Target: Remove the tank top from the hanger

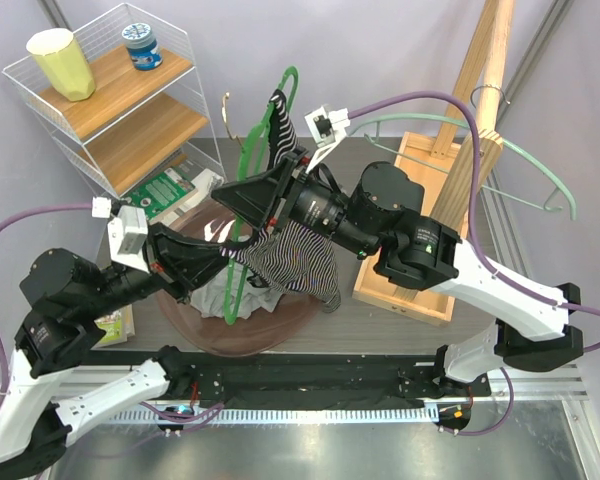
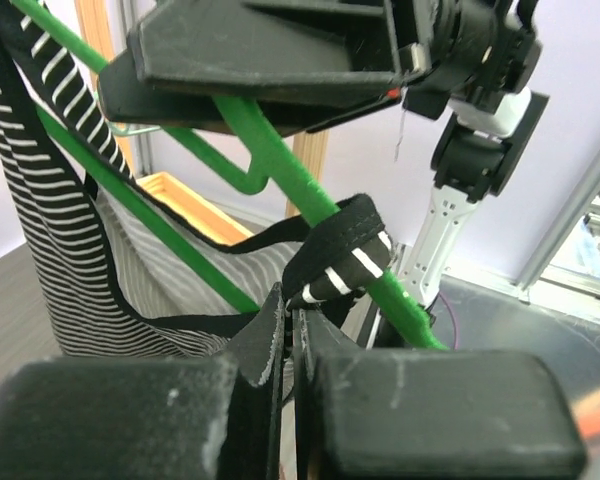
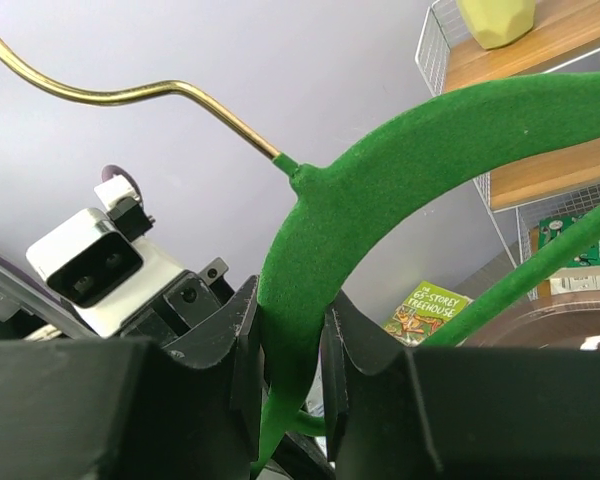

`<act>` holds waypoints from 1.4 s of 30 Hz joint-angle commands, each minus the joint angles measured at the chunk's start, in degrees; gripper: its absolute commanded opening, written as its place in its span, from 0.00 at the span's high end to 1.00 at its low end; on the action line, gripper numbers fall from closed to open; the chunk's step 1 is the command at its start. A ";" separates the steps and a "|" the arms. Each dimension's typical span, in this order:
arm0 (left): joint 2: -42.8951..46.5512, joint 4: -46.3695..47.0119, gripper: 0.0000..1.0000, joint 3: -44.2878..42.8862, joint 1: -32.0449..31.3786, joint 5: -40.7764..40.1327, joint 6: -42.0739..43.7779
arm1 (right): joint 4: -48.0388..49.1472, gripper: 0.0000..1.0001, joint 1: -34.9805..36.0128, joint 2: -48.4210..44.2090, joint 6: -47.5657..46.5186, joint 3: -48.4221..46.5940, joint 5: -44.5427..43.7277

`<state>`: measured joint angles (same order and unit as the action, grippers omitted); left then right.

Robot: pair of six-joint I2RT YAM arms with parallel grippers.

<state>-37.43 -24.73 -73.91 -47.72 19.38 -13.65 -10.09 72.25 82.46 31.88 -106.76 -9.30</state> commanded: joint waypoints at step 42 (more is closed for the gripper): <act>13.26 5.13 1.00 14.85 -0.18 12.09 -9.12 | 22.39 0.99 0.00 1.40 -7.62 0.40 -27.09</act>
<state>-24.60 -21.28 -59.51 -47.72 30.06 -21.93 2.94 72.27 84.93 22.94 -105.86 -34.00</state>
